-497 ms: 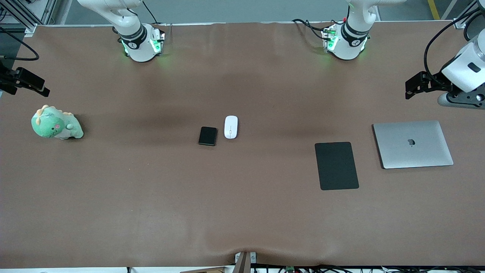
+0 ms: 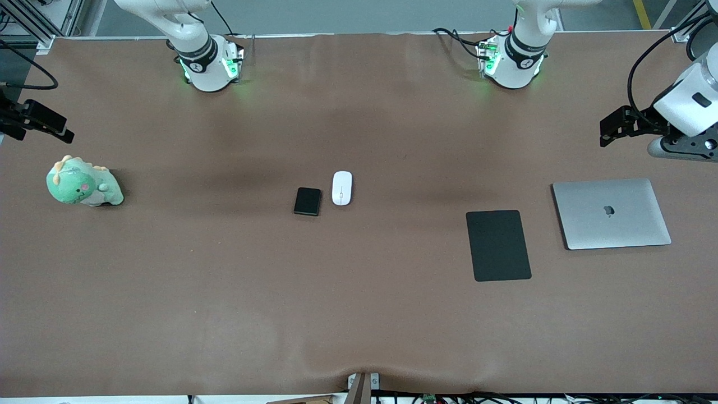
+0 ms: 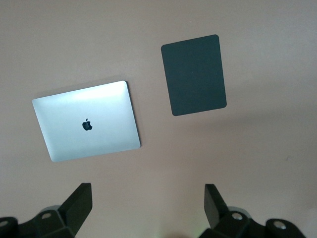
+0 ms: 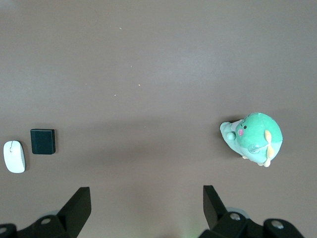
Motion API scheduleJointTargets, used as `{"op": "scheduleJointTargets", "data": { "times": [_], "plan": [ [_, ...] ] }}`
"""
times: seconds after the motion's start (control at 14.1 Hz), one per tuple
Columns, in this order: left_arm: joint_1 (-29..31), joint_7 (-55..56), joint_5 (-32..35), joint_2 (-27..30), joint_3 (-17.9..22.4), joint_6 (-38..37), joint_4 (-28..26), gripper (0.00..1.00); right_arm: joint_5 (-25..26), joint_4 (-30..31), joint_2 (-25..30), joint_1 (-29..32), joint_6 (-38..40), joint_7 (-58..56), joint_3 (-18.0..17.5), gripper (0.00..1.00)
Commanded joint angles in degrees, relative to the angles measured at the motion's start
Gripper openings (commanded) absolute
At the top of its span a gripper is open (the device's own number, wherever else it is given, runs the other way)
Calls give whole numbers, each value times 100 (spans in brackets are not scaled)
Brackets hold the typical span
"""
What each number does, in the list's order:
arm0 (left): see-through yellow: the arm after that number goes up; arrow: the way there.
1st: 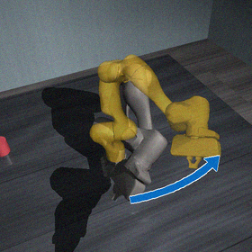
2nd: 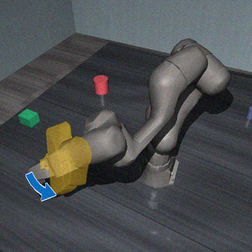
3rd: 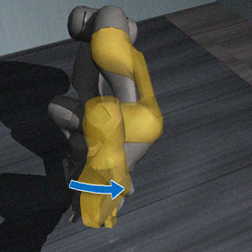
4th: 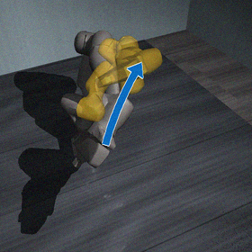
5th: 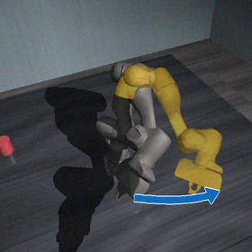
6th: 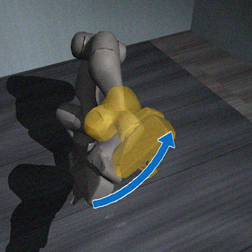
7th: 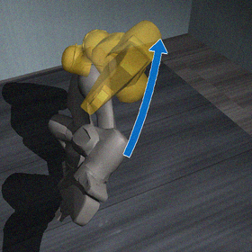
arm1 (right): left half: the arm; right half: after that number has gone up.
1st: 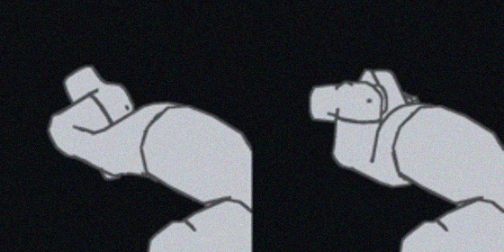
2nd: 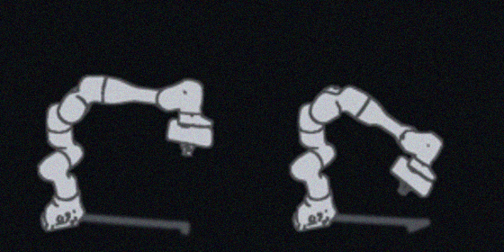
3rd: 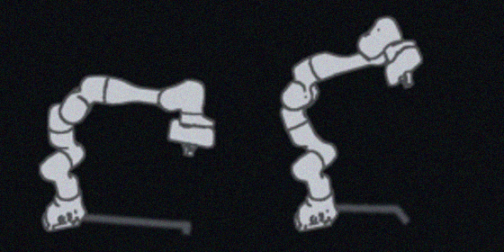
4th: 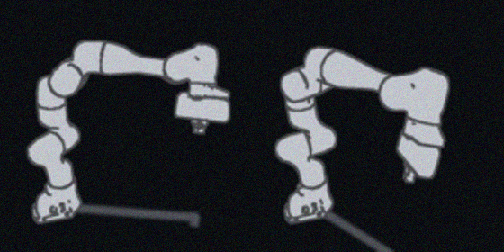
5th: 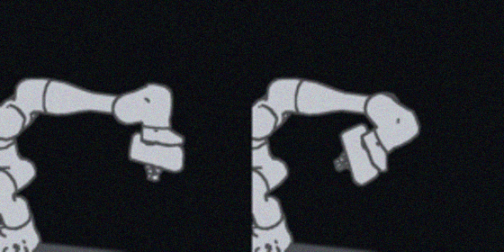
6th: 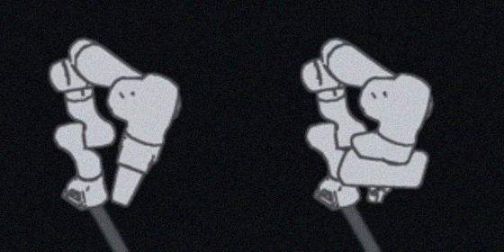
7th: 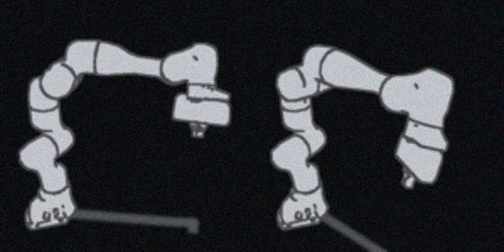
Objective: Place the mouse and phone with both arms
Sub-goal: 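Move the left gripper over toward the white mouse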
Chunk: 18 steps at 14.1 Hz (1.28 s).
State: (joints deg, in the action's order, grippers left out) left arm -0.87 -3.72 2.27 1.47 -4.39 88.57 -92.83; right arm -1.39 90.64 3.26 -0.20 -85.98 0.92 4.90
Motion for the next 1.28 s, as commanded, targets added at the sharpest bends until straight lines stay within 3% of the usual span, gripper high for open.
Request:
{"op": "scheduleJointTargets", "data": {
  "times": [0.0, 0.14, 0.28, 0.57, 1.07, 1.21],
  "plan": [
    [-62, 64, -86, -190, -114, -15, 72, 100, -72, -11, 35, -15, -7, 48, 11, 100],
    [-132, 483, -122, -339, -377, -15, 89, 100, -72, -11, 35, -15, 2, 48, 11, 100],
    [-132, 1037, -122, -523, -885, 11, 116, 100, -72, -11, 35, -24, 2, 48, 11, 100],
    [-333, 2021, -113, -1287, -1713, 308, 265, 100, -142, -11, 35, 2, 2, 48, 11, 100],
    [-2090, 4420, 18, -2536, -1759, 2144, 265, 100, -256, -134, -97, 55, 2, -4, 28, 100],
    [-2504, 5054, 447, -2957, -1741, 2654, 274, 100, -274, -195, -193, 64, 2, -13, 28, 100]
  ]
}}
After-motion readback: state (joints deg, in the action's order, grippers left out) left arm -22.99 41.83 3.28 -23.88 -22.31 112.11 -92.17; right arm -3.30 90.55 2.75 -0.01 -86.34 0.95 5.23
